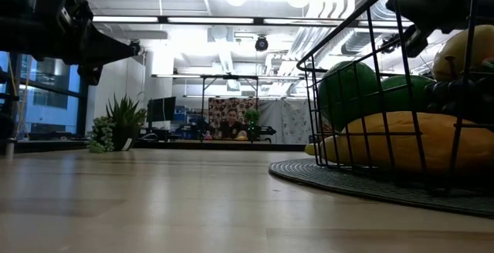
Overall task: Build produce basket
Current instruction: Return to Home Position
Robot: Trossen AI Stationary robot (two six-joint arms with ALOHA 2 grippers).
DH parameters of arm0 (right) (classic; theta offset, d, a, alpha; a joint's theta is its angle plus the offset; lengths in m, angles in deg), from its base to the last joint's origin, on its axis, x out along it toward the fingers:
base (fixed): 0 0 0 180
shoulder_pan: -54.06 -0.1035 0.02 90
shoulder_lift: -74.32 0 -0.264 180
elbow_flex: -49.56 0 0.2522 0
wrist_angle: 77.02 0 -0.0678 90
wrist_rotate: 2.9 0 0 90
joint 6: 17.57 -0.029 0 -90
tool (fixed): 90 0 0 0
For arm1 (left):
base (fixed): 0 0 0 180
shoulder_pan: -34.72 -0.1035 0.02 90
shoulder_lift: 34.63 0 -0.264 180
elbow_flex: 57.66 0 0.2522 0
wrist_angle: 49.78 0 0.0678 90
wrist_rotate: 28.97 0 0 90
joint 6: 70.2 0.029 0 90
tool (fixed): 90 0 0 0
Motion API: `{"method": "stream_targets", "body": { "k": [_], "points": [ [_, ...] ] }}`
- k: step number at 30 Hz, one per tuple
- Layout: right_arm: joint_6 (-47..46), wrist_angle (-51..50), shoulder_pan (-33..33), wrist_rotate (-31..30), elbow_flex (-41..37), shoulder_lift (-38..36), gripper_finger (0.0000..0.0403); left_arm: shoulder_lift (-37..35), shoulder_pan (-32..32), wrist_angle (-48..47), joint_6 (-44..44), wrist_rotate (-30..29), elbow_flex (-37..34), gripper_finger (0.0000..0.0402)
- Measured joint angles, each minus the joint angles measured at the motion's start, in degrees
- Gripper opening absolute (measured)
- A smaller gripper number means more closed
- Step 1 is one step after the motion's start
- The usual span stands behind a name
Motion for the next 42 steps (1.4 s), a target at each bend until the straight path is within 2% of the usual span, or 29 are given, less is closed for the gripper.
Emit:
{"method": "stream_targets", "body": {
  "k": [7, 18, 23, 27, 33, 42],
  "points": [
    [2.9, -6.4, -2.3, -1.6, -0.6, -8.6, 0.0, 0.0, 0.0, 0.0, 0.0, 0.0, 0.0, 0.0003],
    [4.5, -6.9, -2.3, -2.1, -0.6, -8.4, 0.0, 0.1, 0.0, 0.3, 0.0, -0.1, 0.0, 0.0003],
    [4.6, 6.6, -3.0, -3.4, -8.4, -8.4, 0.0, 0.1, 0.0, 0.3, 0.0, -0.1, 0.0, 0.0003],
    [8.9, -0.4, -3.4, -8.3, -7.4, -8.4, 0.0, 0.1, 0.0, 0.3, 0.0, -0.2, 0.0, 0.0003],
    [12.9, -6.6, -3.9, -8.3, -8.0, -8.4, 0.0, 0.1, 0.0, 0.3, 0.0, -0.1, 0.0, 0.0003],
    [14.2, -6.6, -3.9, -7.8, -8.2, -7.9, 0.0, 0.1, 0.0, 0.3, 0.0, -0.1, 0.0, 0.0003]
  ]
}}
